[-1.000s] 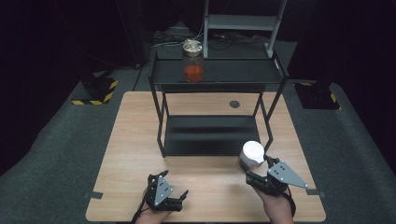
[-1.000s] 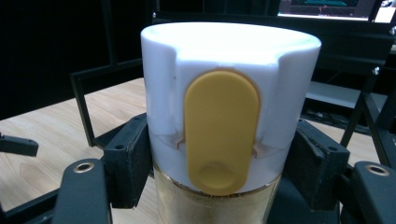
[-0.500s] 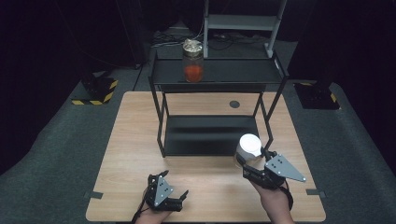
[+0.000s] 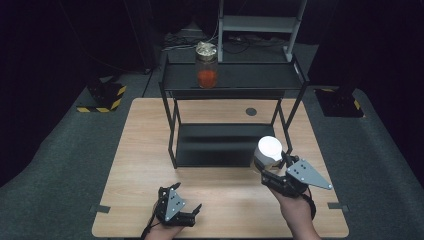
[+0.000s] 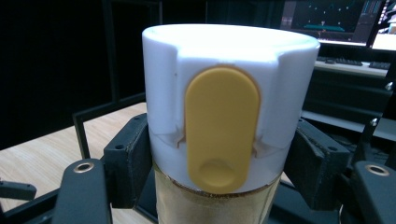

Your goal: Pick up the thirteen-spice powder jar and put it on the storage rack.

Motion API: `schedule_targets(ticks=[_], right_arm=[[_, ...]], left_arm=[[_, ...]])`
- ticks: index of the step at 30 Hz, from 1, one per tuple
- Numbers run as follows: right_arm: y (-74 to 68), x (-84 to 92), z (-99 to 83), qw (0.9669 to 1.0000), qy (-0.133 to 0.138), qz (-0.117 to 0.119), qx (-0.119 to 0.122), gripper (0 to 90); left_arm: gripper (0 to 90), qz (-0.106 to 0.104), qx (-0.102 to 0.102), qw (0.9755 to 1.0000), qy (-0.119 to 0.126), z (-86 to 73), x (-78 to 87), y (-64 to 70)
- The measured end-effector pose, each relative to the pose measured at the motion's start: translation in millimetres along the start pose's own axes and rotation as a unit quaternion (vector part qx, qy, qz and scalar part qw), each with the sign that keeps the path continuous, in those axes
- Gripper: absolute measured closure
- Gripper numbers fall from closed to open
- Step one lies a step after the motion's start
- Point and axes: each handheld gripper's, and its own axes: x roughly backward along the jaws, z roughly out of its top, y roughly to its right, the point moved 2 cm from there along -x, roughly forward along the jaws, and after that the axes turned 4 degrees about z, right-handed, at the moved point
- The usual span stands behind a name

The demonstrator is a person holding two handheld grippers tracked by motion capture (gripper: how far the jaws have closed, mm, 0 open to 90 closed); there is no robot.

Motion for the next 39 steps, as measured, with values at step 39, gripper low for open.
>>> schedule_targets(ticks=[39], right_arm=[[20.3, -9.9, 63.6, 0.9989, 0.04, -0.011, 0.024, 29.7]], left_arm=[[0.7, -0.005, 0.009, 0.9999, 0.004, -0.4, 1.2, -2.8]])
